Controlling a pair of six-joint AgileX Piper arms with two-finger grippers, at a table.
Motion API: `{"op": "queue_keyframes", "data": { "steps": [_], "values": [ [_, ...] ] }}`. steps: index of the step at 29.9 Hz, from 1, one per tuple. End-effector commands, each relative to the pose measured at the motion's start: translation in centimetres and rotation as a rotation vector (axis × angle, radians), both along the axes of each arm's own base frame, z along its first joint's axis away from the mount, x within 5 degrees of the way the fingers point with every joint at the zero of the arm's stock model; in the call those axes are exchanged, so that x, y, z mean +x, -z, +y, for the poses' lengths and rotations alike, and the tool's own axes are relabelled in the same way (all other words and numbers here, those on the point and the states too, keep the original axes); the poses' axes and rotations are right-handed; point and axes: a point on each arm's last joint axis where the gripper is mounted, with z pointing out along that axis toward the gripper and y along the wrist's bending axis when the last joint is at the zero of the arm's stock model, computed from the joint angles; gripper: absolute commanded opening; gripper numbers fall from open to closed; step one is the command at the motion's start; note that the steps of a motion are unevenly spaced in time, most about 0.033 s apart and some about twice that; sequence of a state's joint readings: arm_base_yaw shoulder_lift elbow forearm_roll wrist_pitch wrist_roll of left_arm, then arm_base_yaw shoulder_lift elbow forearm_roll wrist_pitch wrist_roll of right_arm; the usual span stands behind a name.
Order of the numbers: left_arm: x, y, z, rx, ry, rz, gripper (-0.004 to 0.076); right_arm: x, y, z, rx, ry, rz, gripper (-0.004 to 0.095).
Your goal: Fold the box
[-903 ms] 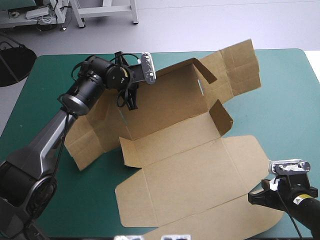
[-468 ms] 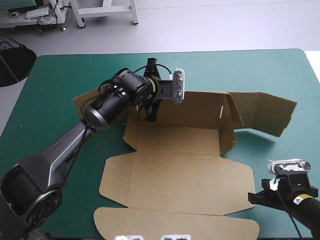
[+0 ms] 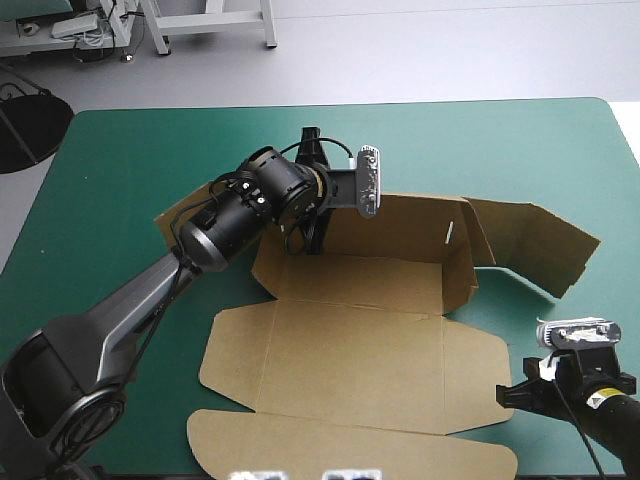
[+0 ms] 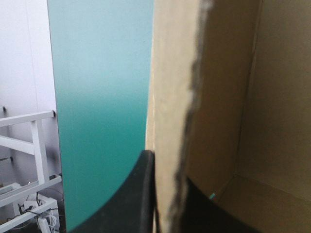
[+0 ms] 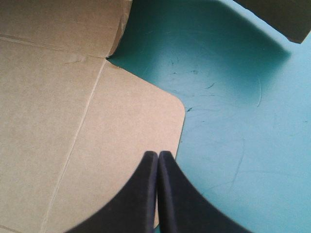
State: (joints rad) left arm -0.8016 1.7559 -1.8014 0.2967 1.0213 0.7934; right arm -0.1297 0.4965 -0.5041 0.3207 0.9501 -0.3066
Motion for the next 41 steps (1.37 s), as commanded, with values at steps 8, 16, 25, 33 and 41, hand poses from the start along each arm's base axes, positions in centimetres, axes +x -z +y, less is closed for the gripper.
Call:
{"op": "queue_keyframes", "data": {
  "steps": [8, 16, 25, 33, 41],
  "values": [
    [0.0, 0.3, 1.2, -0.025, -0.078, -0.15, -0.0009, 0.4, -1.0, 0.0, 0.011, 0.006, -0.059, -0.0017],
    [-2.7, 2.1, 1.3, -0.029, -0.096, -0.249, -0.0009, 0.2, -0.7, 0.1, 0.05, 0.026, 0.001, -0.0017],
    [-3.6, 5.3, 1.7, -0.011, -0.103, -0.258, -0.0009, 1.1, -2.4, 0.4, 0.109, 0.023, -0.025, -0.0017],
    [-3.6, 7.1, 2.0, 0.02, -0.082, -0.304, -0.0009, 3.0, -7.6, 0.2, 0.099, 0.019, -0.127, -0.0017],
    [-3.8, 7.9, 2.1, 0.009, -0.089, -0.272, -0.0009, 6.6, -13.2, -0.1, 0.112, 0.003, -0.212, -0.0017]
  ]
}}
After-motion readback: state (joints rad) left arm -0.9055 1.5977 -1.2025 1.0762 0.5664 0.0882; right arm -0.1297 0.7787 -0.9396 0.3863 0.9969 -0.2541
